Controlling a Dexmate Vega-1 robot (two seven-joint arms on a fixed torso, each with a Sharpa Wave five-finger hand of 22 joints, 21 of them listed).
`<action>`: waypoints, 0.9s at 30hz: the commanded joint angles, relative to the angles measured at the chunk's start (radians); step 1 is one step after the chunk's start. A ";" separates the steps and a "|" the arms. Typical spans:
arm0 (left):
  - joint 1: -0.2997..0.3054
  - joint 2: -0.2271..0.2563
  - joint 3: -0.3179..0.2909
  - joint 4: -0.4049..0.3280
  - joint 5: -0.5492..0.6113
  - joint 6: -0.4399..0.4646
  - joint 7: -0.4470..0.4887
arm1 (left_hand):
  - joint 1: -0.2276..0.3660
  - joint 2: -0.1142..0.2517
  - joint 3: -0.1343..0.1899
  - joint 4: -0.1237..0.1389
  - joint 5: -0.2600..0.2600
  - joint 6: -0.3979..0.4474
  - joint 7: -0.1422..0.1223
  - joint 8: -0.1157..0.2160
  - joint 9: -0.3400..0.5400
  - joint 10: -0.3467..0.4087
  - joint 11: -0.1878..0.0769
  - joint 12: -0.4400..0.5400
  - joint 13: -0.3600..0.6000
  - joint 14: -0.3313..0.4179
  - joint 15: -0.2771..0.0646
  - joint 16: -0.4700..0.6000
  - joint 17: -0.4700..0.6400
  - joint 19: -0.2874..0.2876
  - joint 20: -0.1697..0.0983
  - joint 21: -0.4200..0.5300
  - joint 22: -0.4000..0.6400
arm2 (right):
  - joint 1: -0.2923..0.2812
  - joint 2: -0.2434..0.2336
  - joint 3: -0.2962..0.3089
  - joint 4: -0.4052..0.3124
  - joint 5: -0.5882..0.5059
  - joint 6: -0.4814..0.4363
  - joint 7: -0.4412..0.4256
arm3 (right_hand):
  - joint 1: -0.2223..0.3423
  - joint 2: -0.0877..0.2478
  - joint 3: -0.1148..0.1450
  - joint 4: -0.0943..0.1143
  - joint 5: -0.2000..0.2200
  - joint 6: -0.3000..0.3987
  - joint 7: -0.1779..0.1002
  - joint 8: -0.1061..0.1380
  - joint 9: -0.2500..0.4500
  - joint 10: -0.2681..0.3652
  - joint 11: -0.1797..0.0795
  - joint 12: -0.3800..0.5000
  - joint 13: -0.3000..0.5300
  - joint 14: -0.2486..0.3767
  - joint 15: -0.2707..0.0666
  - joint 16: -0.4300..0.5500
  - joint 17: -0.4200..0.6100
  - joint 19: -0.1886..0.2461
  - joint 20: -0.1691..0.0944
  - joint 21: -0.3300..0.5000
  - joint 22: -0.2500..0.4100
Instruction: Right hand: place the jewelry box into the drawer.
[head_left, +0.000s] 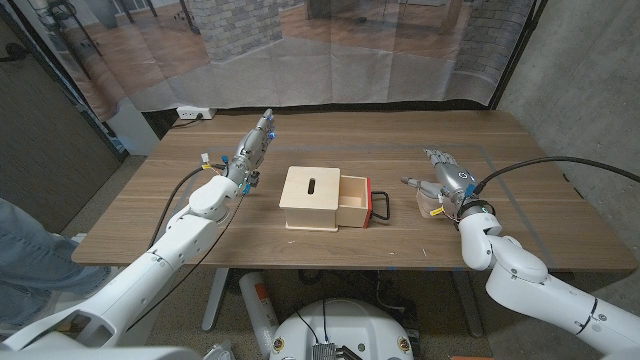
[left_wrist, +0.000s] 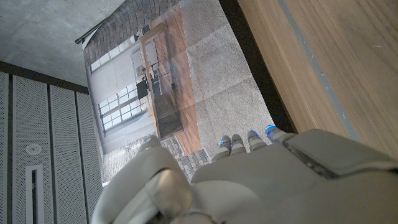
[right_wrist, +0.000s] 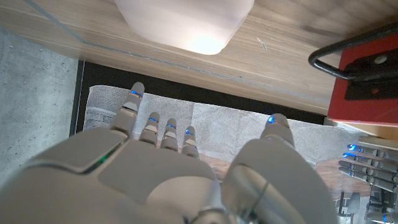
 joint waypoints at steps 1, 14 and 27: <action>0.011 0.006 -0.005 -0.018 0.001 0.000 0.009 | 0.011 0.005 -0.008 0.001 -0.005 0.003 -0.003 0.004 0.005 0.005 0.002 0.005 0.003 -0.055 0.004 0.002 0.005 -0.120 0.007 0.006 0.005 | 0.018 -0.023 -0.028 0.011 -0.012 -0.045 0.034 | 0.000 -0.010 -0.008 -0.003 0.009 0.004 -0.001 0.009 0.005 -0.004 0.003 0.003 0.006 -0.008 0.008 -0.001 0.002 0.002 -0.001 0.000 0.003; 0.022 0.010 -0.006 -0.037 0.004 0.006 0.018 | 0.013 0.008 -0.009 0.001 -0.007 0.007 -0.005 0.005 0.005 0.006 0.002 0.005 0.004 -0.054 0.005 0.002 0.005 -0.119 0.009 0.006 0.005 | -0.010 -0.025 -0.026 0.016 0.008 -0.095 0.013 | -0.006 -0.018 -0.017 0.000 0.016 0.000 -0.001 0.011 0.005 -0.007 0.003 0.006 0.006 -0.012 0.010 0.000 0.002 -0.006 0.000 -0.007 0.002; 0.029 0.011 -0.002 -0.059 0.010 0.014 0.027 | 0.015 0.010 -0.011 0.001 -0.008 0.008 -0.006 0.004 0.006 0.006 0.002 0.004 0.004 -0.053 0.007 0.002 0.005 -0.119 0.013 0.007 0.005 | -0.013 -0.045 -0.044 0.019 0.015 -0.112 0.008 | -0.011 -0.023 -0.024 0.003 0.024 0.006 -0.004 0.016 0.005 0.001 0.000 0.013 0.006 0.004 0.012 0.007 0.003 0.000 -0.001 -0.006 0.003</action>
